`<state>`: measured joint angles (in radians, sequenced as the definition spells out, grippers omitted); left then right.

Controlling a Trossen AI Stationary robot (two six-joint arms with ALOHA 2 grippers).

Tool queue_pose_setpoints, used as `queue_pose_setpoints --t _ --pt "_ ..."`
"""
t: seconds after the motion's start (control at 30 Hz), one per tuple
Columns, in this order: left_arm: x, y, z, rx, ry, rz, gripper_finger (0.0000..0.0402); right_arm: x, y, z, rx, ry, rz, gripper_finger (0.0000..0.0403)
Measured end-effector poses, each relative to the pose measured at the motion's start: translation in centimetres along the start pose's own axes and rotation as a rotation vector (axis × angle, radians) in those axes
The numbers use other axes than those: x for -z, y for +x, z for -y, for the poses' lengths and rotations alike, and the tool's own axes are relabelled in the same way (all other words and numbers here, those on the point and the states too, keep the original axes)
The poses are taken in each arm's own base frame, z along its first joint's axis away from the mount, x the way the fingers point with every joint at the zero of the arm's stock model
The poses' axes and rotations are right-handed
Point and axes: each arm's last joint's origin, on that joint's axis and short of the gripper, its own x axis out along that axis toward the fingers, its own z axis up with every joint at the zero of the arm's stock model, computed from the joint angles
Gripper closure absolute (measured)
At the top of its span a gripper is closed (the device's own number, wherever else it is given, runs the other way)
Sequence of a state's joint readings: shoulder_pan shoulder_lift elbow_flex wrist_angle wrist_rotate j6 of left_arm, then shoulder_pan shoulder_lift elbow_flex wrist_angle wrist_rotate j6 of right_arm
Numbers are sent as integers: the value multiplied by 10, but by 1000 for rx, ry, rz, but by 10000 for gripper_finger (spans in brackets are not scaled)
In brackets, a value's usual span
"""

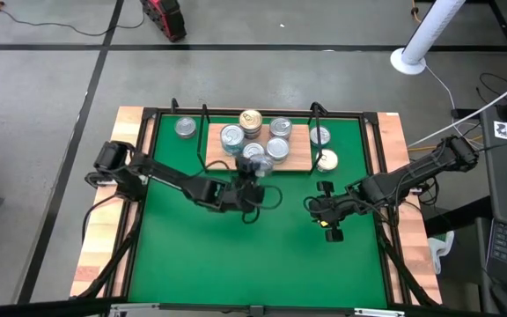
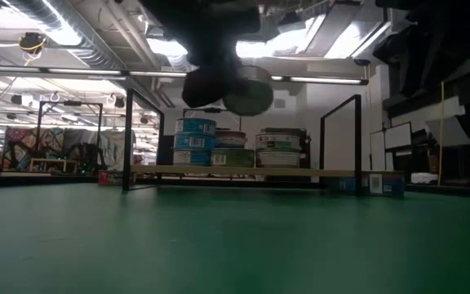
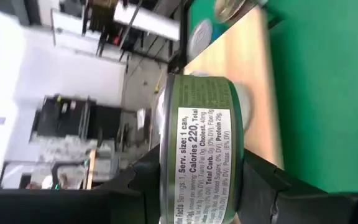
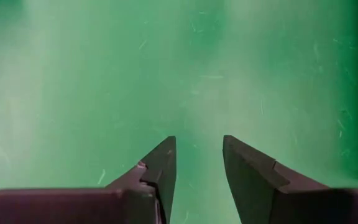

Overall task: Stack canned seafood by type on shelf
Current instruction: Stack the green tuna can on top of the green tuna can on the shelf

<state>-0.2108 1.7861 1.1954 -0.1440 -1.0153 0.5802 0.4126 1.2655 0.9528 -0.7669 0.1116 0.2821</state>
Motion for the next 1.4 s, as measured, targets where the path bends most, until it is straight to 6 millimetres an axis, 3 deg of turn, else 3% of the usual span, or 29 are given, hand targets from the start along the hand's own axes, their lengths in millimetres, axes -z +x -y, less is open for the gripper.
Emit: queue_pose_setpoints --t 0.37,0.57,0.83,1.4 --pt "35 42 -16 -5 -90 -184 260 -1 0 0 -2 0 8 271" --pt "43 57 -22 60 -140 -184 249 -1 0 0 -1 0 8 271" --pt "51 70 -30 104 -175 -188 259 -1 0 0 7 0 11 271" --pt "59 82 -34 224 -198 -149 231 -1 0 0 8 0 11 271"
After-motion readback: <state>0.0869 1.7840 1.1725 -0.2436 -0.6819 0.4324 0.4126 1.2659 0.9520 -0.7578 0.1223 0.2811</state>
